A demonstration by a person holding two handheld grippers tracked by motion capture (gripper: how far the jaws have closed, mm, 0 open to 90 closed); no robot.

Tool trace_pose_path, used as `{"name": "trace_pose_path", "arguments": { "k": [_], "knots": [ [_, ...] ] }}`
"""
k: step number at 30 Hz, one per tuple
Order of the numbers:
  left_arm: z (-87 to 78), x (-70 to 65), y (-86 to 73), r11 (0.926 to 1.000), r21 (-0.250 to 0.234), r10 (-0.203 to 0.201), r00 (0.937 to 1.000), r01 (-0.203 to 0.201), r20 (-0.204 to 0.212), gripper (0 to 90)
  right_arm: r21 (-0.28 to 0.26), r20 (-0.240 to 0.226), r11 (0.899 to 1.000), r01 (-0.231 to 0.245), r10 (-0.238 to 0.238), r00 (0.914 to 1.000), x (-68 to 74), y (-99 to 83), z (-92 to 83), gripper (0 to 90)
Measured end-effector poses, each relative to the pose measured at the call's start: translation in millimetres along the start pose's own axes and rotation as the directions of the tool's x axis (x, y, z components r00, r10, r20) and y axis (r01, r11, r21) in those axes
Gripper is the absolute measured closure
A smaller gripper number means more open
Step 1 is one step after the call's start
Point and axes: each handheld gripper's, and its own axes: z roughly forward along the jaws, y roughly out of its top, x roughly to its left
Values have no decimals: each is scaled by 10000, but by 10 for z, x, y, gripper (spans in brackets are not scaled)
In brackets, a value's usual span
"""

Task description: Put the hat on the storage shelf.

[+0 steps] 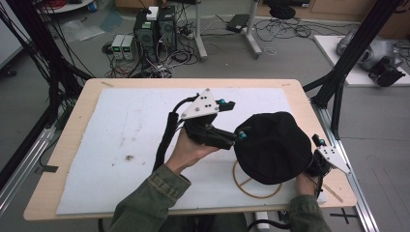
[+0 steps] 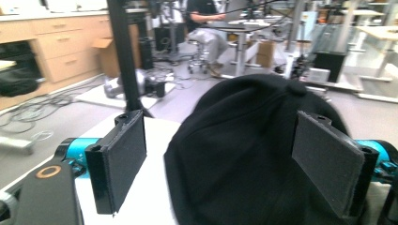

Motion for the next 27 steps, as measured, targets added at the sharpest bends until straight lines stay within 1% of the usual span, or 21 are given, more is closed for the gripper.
{"name": "trace_pose_path", "arguments": {
  "k": [3, 5, 6, 9, 10, 11, 12, 13, 15, 17, 19, 21, 22, 24, 25, 26, 27],
  "knots": [
    [-133, 57, -37, 9999, -118, -67, 9988, 61, -482, 189, 8, 16, 10000, 19, -19, 10000, 4, 1, -2, 71],
    [-222, 88, -63, 9998, -184, -4, 9961, -12, -877, 187, -21, 3, 10000, 33, -33, 10000, 8, 1, 0, 71],
    [-265, 99, -81, 9998, -216, 24, 9938, -48, -1114, 184, -22, 14, 10000, 39, -39, 10000, 9, 1, 0, 71],
    [-418, 140, -149, 9995, -287, 54, 9849, -106, -1732, 177, -56, 9, 10000, 50, -50, 10000, 10, 0, -1, 71],
    [-491, 156, -189, 9993, -350, 56, 9790, -130, -2036, 175, -64, 20, 10000, 55, -55, 10000, 10, 0, -2, 71],
    [-554, 174, -221, 9992, -369, 68, 9741, -155, -2260, 172, -53, 12, 9999, 89, -89, 10000, 4, 0, -5, 71],
    [-617, 190, -255, 9992, -391, 27, 9679, -129, -2514, 171, -50, 23, 10000, 52, -52, 10000, 5, 0, -8, 71],
    [-666, 205, -282, 9989, -439, 20, 9636, -142, -2674, 169, -25, 50, 10000, -21, 21, 10000, 7, 0, -12, 71],
    [-794, 244, -350, 9988, -457, 22, 9488, -175, -3159, 169, -91, 68, 10000, 12, -11, 10000, 0, 0, -9, 71],
    [-921, 284, -414, 9989, -443, -11, 9320, -160, -3625, 167, -95, 71, 9999, -46, 46, 10000, 7, -1, -11, 71],
    [-1052, 324, -477, 9985, -526, -57, 9122, -174, -4096, 167, -99, 58, 9999, 24, -24, 10000, 11, -1, -17, 71],
    [-1185, 364, -538, 9981, -603, -181, 8898, -106, -4560, 167, -97, 83, 9999, 67, -66, 9999, 14, -2, -17, 71],
    [-1250, 386, -573, 9976, -697, -312, 8807, -21, -4727, 167, -106, 78, 9999, 96, -95, 9999, 12, -3, -16, 71],
    [-1374, 428, -646, 9969, -788, -468, 8579, 74, -5117, 166, -97, 94, 9999, 76, -75, 9999, 9, -6, -17, 71],
    [-1436, 448, -687, 9966, -824, -502, 8454, 74, -5317, 166, -57, 111, 10000, 53, -53, 9999, 8, -7, -21, 71],
    [-1493, 464, -732, 9961, -875, -571, 8306, 102, -5539, 166, -77, 104, 10000, 62, -61, 9999, 4, -9, -21, 71],
    [-1546, 480, -779, 9956, -927, -651, 8174, 144, -5724, 166, -74, 120, 10000, 40, -39, 9999, 3, -8, -24, 71]
  ]
}}
